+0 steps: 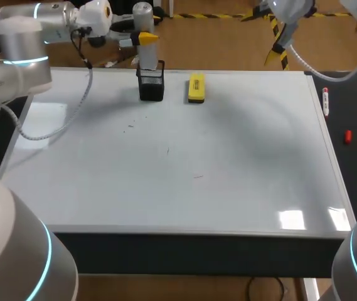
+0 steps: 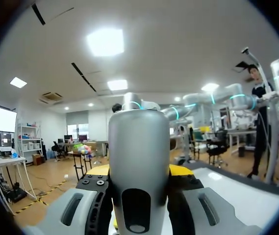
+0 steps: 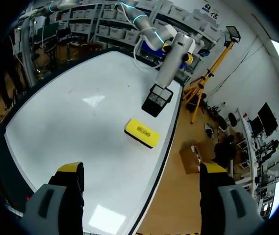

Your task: Pick up the inspection probe, press it on each red-marked spot on the whiteboard one by one, put down the probe, pick up the eraser, and wipe off all the red marks.

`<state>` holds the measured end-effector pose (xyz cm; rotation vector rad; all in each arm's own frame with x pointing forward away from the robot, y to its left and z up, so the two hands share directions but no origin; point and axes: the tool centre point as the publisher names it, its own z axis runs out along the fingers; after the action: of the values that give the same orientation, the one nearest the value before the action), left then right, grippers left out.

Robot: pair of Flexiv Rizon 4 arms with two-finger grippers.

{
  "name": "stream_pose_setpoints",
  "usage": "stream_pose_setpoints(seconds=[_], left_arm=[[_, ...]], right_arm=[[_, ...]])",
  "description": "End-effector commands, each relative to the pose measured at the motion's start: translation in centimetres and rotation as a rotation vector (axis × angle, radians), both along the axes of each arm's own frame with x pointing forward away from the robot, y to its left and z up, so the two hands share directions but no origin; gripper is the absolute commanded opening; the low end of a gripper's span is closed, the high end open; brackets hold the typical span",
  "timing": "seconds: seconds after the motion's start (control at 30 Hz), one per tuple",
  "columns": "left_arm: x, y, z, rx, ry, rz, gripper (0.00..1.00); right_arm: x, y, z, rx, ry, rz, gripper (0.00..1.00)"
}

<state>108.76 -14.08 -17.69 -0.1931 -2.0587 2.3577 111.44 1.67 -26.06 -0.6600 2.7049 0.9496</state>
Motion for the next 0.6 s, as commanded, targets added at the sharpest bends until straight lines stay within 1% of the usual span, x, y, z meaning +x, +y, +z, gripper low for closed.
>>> stream_pose_setpoints(seconds=[0.03, 0.3, 0.6], left_arm=[[0.8, -0.3, -0.4, 0.001, -0.005, -0.064, 0.00], [1.4, -0.5, -1.5, 0.003, 0.006, -0.050, 0.00], [1.6, -0.7, -3.3, 0.012, 0.025, -0.024, 0.00]], right_arm=[[0.0, 0.0, 0.1, -0.005, 0.001, 0.002, 1.00], [0.0, 0.0, 0.1, -0.005, 0.001, 0.002, 1.00], [0.0, 0.0, 0.1, -0.005, 0.001, 0.002, 1.00]])
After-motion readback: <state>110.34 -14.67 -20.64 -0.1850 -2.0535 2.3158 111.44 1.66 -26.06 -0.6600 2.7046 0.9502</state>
